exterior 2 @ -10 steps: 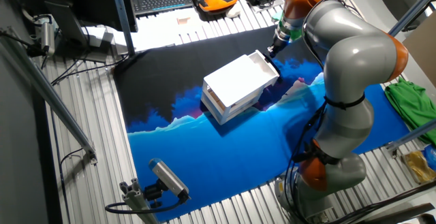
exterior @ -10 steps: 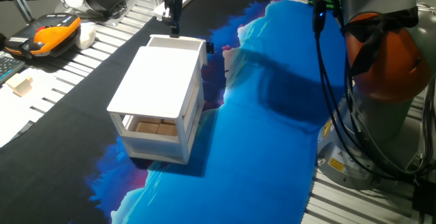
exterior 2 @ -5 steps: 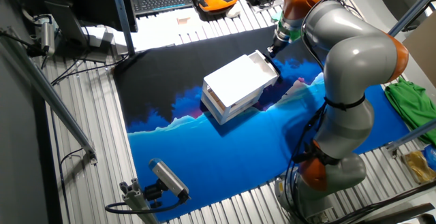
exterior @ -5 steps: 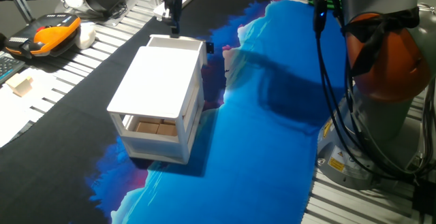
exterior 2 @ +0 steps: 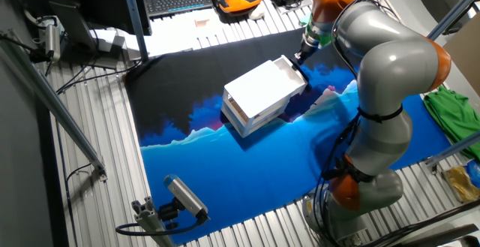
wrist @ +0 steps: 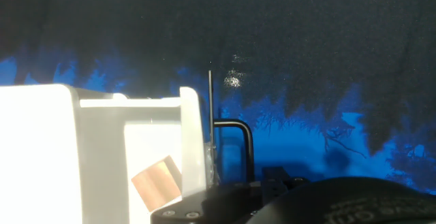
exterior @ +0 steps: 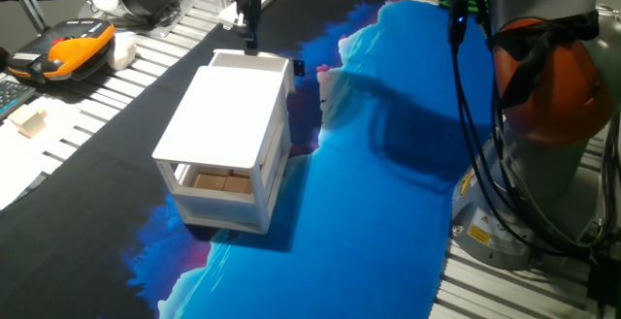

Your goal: Grasp the handle and close the drawer

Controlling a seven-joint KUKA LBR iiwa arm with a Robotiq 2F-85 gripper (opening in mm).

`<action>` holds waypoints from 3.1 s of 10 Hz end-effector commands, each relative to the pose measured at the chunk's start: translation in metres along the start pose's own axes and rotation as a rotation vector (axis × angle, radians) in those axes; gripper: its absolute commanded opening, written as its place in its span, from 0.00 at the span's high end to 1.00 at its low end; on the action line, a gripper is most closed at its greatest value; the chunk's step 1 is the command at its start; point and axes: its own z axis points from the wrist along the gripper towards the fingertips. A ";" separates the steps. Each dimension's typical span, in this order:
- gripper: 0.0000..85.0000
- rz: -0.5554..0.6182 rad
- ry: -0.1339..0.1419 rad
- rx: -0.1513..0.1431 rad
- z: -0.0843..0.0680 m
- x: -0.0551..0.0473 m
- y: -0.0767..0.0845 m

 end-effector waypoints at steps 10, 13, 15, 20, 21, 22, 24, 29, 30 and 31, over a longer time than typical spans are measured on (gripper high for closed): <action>1.00 -0.026 -0.010 -0.002 -0.002 0.004 0.002; 1.00 -0.029 -0.013 -0.009 -0.002 0.004 0.002; 1.00 -0.012 -0.013 -0.005 -0.002 0.004 0.002; 1.00 0.020 -0.007 0.008 -0.002 0.004 0.002; 1.00 0.023 -0.010 0.010 -0.002 0.004 0.002; 1.00 0.029 -0.017 0.013 -0.002 0.004 0.002; 1.00 0.038 -0.020 0.018 -0.002 0.004 0.002; 1.00 0.038 -0.031 0.023 -0.004 0.005 0.001; 1.00 0.032 -0.039 0.009 -0.006 0.006 0.000; 1.00 0.026 -0.039 0.009 -0.008 0.006 0.000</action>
